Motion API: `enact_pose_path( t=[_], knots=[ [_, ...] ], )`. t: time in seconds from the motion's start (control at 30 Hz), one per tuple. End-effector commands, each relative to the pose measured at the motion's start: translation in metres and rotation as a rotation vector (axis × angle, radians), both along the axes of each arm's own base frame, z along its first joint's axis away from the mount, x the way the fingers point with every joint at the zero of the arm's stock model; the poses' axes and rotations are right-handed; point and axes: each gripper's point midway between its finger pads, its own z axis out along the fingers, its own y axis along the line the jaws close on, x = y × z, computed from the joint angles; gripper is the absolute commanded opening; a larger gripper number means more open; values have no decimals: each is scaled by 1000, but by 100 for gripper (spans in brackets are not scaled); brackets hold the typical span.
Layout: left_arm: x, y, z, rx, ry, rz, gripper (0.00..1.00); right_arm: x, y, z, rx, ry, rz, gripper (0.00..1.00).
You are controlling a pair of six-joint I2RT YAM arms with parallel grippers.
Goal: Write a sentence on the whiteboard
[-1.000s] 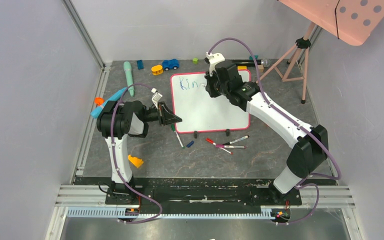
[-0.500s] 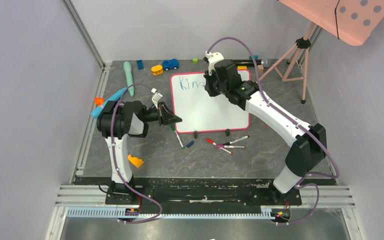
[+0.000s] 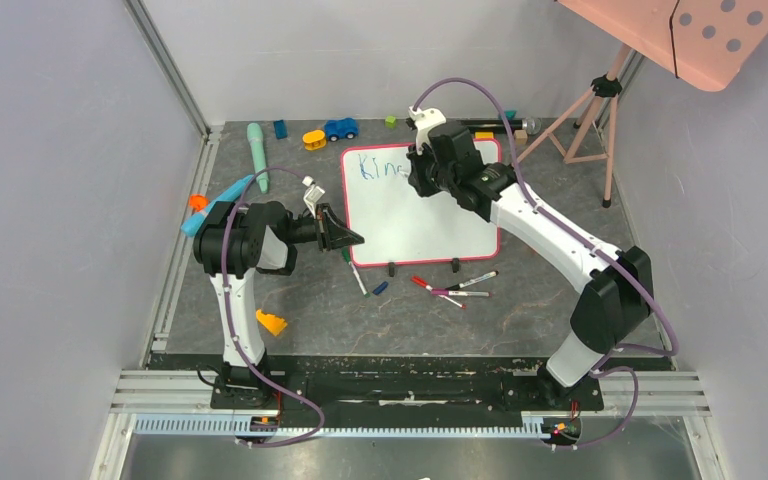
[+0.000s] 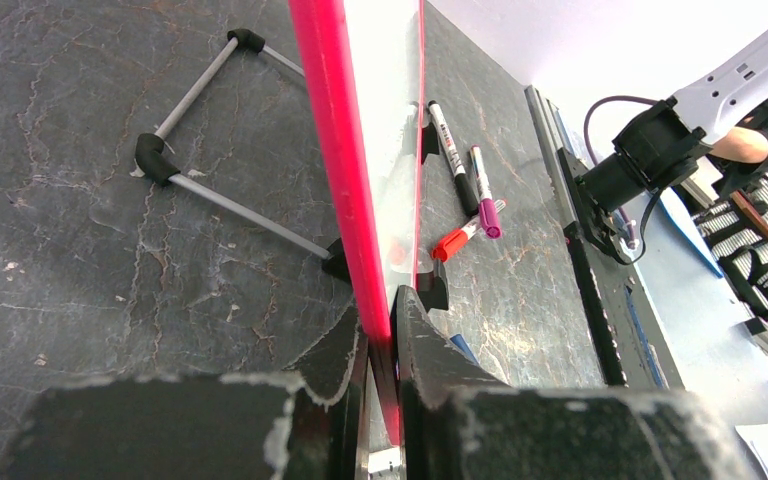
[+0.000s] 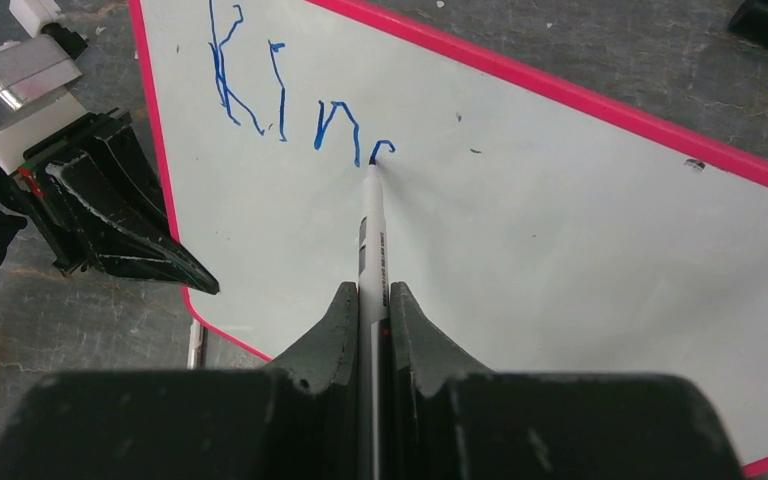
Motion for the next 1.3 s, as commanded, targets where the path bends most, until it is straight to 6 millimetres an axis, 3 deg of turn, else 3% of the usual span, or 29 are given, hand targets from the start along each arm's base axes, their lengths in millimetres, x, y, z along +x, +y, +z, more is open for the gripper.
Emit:
enact_pose_path(
  t=[0.0, 0.43, 1.27],
  knots=[
    [-2, -1, -4, 12, -174, -39, 2, -3, -4, 7, 3, -22, 6, 0],
    [-2, -1, -4, 12, -174, -39, 2, 0, -18, 12, -42, -41, -45, 0],
    [-2, -1, -3, 12, -175, -39, 2, 30, -10, 34, -17, -90, -61, 0]
  ],
)
